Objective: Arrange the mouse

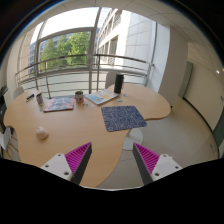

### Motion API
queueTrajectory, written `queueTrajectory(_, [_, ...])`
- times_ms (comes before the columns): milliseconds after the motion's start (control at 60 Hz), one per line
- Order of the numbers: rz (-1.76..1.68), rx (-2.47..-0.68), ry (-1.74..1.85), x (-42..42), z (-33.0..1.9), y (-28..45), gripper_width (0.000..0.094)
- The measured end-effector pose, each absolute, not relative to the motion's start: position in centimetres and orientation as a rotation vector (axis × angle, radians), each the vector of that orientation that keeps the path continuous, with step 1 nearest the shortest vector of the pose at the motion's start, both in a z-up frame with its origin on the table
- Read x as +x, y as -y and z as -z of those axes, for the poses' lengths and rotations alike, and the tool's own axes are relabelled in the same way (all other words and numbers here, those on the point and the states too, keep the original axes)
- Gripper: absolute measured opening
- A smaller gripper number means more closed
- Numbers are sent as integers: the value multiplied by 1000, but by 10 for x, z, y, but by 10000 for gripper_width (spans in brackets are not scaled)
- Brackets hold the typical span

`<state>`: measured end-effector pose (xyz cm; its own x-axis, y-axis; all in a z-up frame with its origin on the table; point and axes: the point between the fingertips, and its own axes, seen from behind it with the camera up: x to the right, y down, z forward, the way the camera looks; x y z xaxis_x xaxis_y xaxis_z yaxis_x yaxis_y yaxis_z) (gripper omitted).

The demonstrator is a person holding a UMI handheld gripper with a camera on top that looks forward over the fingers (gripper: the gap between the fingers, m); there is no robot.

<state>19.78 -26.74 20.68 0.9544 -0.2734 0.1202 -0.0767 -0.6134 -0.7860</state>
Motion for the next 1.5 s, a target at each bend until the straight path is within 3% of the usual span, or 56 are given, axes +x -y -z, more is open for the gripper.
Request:
queueTrajectory(150, [268, -2302, -237, 181, -179, 282, 844])
queueTrajectory(317, [228, -2400, -184, 119, -113, 293, 845])
queueTrajectory(533, [71, -2434, -36, -16, -46, 236, 848])
queueTrajectory(800, [-9, -2328, 99, -142, -9, 110, 847])
queueTrajectory(1017, [45, -2308, 133, -161, 15, 34, 854])
queueTrajectory(1217, [45, -2280, 119, -162, 14, -9, 842])
queueTrajectory(1300, [4, -2284, 91, -164, 17, -23, 773])
queueTrajectory(1400, [-27, -2268, 97, -171, 16, -32, 542])
queueTrajectory(1500, [-36, -2250, 97, -171, 15, -36, 469])
